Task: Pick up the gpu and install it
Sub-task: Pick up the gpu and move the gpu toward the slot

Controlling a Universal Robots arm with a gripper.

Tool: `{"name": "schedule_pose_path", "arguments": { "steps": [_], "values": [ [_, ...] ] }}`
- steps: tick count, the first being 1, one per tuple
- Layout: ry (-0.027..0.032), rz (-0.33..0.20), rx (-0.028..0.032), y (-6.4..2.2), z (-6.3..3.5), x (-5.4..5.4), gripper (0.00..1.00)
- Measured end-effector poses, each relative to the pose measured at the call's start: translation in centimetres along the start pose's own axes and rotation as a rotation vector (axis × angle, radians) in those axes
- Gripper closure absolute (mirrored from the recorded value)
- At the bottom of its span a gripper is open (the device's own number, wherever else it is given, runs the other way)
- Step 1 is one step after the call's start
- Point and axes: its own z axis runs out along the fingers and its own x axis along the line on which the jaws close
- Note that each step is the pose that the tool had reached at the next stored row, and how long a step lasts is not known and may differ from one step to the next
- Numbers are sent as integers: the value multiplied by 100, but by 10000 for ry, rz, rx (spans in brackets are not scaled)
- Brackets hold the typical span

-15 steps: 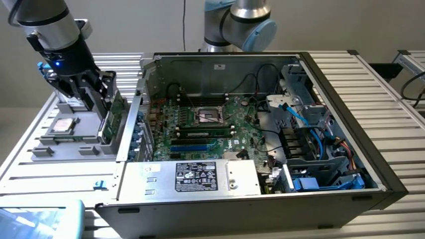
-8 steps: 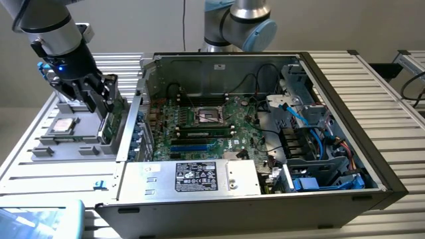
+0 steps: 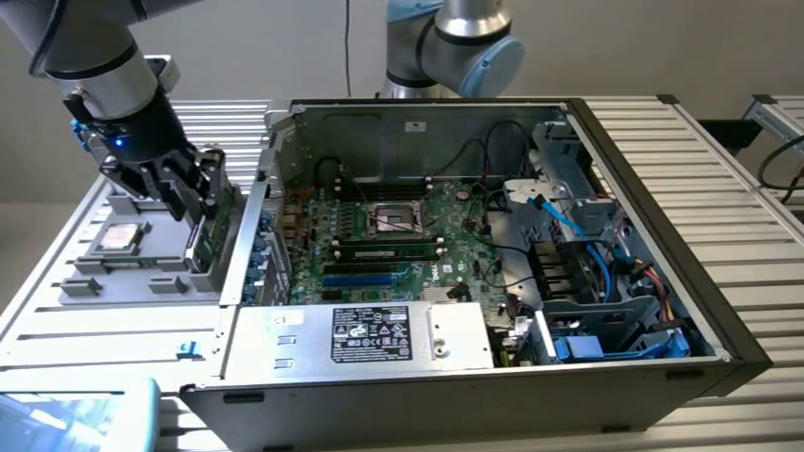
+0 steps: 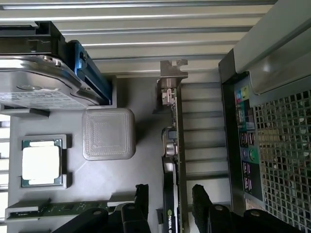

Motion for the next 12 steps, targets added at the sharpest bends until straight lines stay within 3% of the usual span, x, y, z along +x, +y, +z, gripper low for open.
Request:
{"name": "schedule_pose_path", "arguments": {
  "steps": [12],
  "values": [
    [-26, -2, -32, -24, 214, -10, 50]
  ]
}}
